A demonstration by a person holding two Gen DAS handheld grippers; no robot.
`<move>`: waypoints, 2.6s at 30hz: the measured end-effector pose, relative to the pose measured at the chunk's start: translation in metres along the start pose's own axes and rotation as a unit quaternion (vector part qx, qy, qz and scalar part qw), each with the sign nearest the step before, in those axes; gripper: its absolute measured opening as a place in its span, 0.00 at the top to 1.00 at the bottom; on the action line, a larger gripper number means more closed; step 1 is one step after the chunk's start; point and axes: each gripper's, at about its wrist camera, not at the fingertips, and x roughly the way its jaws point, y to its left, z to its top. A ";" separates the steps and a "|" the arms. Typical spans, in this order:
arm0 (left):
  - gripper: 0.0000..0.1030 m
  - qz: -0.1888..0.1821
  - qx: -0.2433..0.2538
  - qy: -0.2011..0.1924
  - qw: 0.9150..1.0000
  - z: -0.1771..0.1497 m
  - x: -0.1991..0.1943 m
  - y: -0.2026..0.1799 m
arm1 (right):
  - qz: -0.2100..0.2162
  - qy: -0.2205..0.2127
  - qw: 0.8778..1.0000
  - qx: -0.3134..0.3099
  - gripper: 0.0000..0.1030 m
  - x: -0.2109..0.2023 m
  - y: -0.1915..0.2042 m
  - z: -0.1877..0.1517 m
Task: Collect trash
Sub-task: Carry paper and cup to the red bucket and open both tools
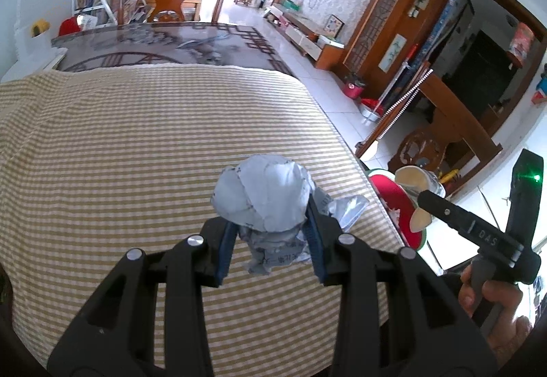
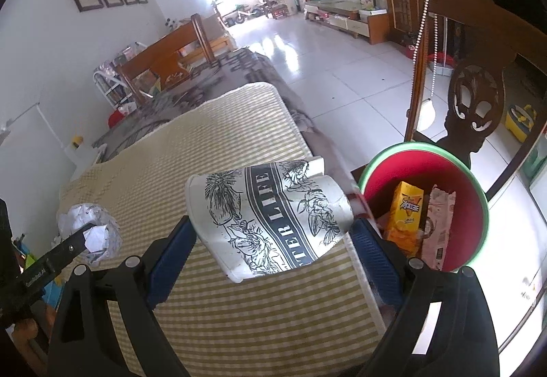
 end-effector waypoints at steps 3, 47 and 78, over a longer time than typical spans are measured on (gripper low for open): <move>0.66 -0.008 0.011 0.003 1.000 0.001 0.002 -0.010 | -0.002 -0.003 1.000 0.005 0.14 -0.005 -0.006 0.001; 0.65 -0.106 0.140 0.096 0.980 0.004 0.125 -0.163 | -0.096 -0.049 0.985 0.135 0.14 -0.049 -0.163 0.014; 0.18 -0.110 0.158 0.060 0.979 0.013 0.131 -0.181 | -0.119 -0.041 0.981 0.148 0.12 -0.030 -0.180 0.031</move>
